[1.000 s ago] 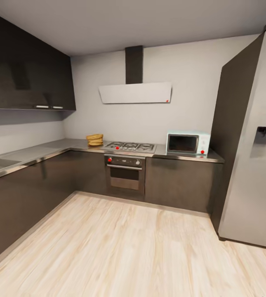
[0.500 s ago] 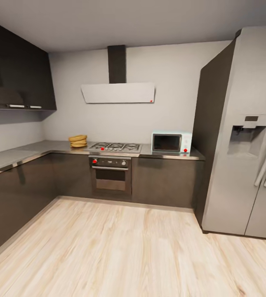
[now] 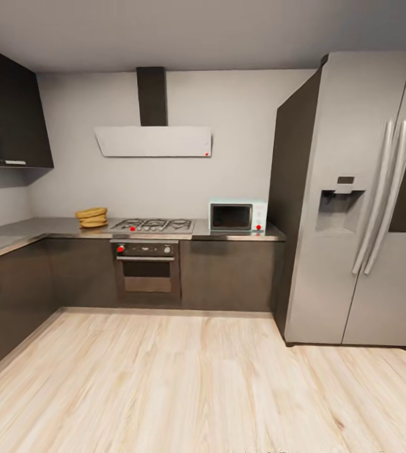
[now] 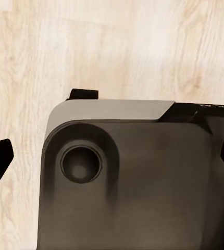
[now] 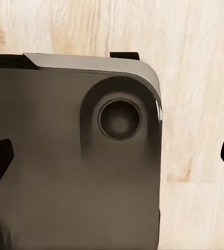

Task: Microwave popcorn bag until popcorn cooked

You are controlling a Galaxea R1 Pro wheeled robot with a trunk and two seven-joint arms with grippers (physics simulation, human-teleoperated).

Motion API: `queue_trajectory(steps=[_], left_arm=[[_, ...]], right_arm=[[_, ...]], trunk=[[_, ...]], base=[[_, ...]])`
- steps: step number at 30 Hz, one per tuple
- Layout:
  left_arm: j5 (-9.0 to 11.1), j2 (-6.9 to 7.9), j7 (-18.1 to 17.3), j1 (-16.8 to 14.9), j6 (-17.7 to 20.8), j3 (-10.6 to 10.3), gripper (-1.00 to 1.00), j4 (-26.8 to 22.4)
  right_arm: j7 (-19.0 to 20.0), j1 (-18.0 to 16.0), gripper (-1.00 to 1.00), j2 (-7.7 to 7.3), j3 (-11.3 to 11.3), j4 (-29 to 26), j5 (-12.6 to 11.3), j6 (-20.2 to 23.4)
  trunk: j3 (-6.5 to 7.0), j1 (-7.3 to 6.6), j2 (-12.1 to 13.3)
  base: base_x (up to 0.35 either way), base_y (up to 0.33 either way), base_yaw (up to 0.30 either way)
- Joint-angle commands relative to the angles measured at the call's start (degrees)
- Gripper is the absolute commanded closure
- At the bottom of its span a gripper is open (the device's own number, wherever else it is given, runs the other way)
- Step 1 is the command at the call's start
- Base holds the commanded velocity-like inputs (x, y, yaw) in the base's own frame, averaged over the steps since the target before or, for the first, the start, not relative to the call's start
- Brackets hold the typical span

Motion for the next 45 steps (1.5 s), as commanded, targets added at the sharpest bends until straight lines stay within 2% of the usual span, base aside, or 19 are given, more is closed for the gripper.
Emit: queue_trajectory(steps=[1, 28, 45], left_arm=[[0.36, -0.01, 0.01, -0.01, -0.15, 0.08, -1.00, 0.01], [0.25, -0.01, 0.01, -0.01, -0.16, 0.08, -1.00, 0.01], [0.11, -0.10, -0.07, -0.01, -0.18, 0.00, -1.00, 0.11]], right_arm=[[-0.07, -0.01, -1.00, 0.01, -0.03, 0.01, -0.01, -0.19], [-0.07, -0.01, -1.00, -0.12, 0.01, 0.01, -0.01, -0.19], [-0.07, -0.01, -1.00, -0.26, 0.37, 0.01, 0.41, -0.19]], trunk=[[-0.05, 0.00, -0.03], [-0.05, 0.00, -0.03], [-0.05, 0.00, -0.03]], base=[[0.000, 0.000, -0.242], [0.000, 0.000, -0.239], [0.041, 0.000, -0.015]])
